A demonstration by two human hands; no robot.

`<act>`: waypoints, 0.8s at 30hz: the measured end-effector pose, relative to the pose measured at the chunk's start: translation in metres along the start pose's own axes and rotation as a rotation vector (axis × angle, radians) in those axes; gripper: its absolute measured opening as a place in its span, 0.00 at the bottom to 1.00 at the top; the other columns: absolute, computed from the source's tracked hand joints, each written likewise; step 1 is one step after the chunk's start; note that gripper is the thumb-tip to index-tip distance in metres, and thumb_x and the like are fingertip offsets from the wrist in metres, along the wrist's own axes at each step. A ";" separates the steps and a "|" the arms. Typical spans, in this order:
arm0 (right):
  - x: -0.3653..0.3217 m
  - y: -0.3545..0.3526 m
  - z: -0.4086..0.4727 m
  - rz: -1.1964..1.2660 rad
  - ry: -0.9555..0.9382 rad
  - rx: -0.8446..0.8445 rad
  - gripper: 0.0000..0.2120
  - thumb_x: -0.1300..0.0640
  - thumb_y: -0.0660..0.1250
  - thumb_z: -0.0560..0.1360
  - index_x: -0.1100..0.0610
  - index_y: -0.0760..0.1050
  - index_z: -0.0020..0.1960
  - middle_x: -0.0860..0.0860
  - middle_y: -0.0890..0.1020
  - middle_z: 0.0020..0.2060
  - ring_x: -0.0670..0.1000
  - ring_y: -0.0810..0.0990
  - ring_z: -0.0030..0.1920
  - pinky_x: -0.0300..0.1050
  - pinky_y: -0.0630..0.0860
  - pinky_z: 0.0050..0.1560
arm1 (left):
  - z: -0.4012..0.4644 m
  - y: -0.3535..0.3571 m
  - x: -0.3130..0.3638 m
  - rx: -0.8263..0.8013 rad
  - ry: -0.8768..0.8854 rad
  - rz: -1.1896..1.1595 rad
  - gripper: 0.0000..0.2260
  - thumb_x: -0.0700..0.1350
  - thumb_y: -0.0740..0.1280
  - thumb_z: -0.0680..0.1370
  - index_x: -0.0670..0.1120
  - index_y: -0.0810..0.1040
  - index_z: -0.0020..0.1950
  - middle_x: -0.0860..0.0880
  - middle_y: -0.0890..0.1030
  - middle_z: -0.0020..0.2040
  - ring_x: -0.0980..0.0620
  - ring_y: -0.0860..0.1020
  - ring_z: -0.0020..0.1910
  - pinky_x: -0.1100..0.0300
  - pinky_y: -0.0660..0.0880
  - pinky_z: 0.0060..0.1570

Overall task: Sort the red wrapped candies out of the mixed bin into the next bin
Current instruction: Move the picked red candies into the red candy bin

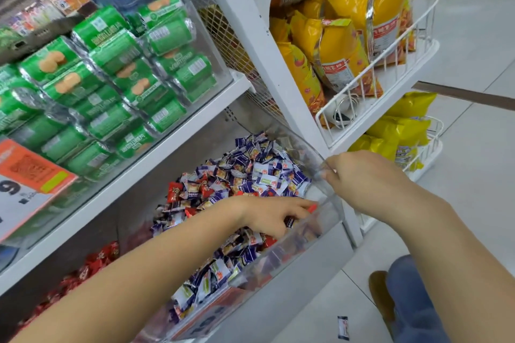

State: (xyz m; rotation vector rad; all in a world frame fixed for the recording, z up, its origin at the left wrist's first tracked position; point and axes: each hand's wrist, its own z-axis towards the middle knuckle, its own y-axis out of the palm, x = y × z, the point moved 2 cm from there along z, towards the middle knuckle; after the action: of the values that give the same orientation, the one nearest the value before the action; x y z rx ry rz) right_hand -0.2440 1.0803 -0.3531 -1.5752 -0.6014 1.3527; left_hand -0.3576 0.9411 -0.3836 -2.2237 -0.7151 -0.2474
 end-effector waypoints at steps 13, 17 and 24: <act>-0.002 -0.003 -0.001 -0.021 0.019 -0.047 0.12 0.52 0.56 0.81 0.56 0.76 0.52 0.55 0.80 0.44 0.57 0.77 0.47 0.45 0.68 0.37 | -0.016 0.030 -0.027 0.396 -0.004 0.908 0.22 0.40 0.69 0.70 0.49 0.70 0.63 0.44 0.75 0.58 0.42 0.74 0.57 0.50 0.77 0.44; -0.003 -0.003 -0.003 0.009 0.046 -0.076 0.13 0.51 0.56 0.80 0.55 0.77 0.55 0.56 0.81 0.47 0.57 0.77 0.50 0.48 0.74 0.44 | -0.019 0.001 -0.029 0.438 -0.411 0.910 0.21 0.40 0.62 0.77 0.46 0.63 0.69 0.43 0.62 0.69 0.39 0.61 0.69 0.45 0.67 0.62; -0.004 -0.003 -0.003 0.013 0.079 -0.096 0.13 0.51 0.57 0.80 0.55 0.77 0.56 0.56 0.81 0.48 0.58 0.77 0.50 0.48 0.75 0.45 | -0.097 -0.005 -0.056 0.632 -0.718 0.296 0.19 0.57 0.61 0.77 0.52 0.69 0.66 0.46 0.68 0.68 0.45 0.75 0.57 0.55 0.74 0.53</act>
State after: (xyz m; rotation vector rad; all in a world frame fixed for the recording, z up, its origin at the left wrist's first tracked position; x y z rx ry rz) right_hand -0.2415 1.0776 -0.3489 -1.7038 -0.6161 1.2815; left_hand -0.4015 0.8502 -0.3362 -1.7316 -0.6826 0.8515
